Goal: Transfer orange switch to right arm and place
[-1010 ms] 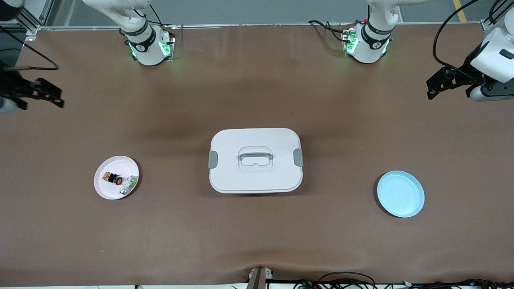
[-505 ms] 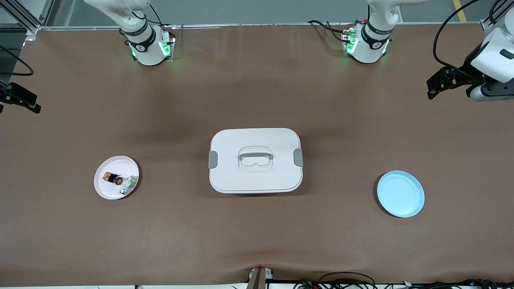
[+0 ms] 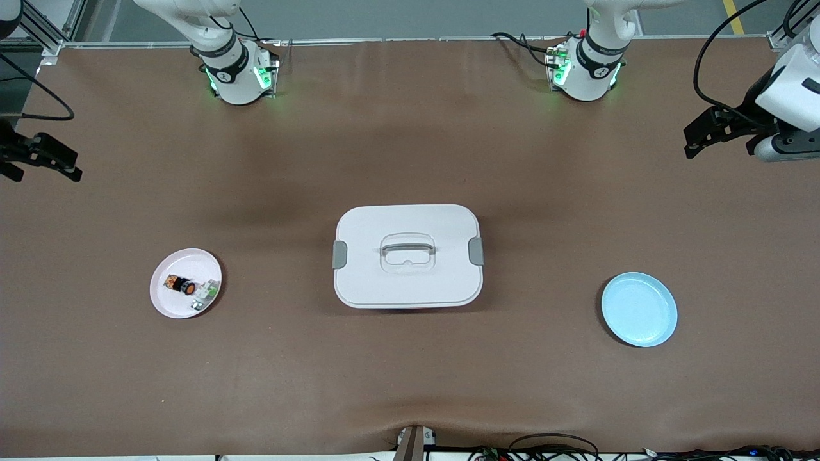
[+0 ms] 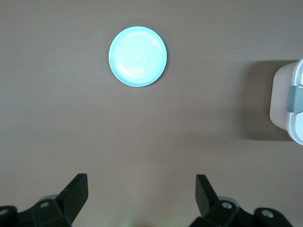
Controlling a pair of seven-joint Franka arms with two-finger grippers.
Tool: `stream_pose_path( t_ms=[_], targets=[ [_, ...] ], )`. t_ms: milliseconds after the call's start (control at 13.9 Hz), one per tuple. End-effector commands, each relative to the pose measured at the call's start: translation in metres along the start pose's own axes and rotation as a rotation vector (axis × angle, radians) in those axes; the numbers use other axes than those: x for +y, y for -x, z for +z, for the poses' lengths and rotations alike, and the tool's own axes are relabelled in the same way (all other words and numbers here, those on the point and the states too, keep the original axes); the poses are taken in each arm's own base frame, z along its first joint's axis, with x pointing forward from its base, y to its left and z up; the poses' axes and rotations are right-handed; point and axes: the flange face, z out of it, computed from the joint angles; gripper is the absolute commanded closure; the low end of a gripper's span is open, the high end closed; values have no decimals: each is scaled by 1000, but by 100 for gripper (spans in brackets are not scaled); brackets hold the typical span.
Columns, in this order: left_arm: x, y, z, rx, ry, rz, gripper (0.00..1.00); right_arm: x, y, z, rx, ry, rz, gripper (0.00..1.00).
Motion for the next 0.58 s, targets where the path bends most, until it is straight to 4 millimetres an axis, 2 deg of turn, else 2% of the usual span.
stream_pose_path(
  t_ms=[0, 216, 505],
  targets=[
    [-5, 9, -8, -8, 10, 12, 0, -10, 20, -8, -45, -15, 0, 0],
    [-6, 9, -8, -13, 4, 11, 0, -10, 19, -16, -38, -15, -2, 0],
    [-6, 9, -9, -12, -4, -9, 0, -9, 20, -17, -42, -50, 12, 0]
  ],
)
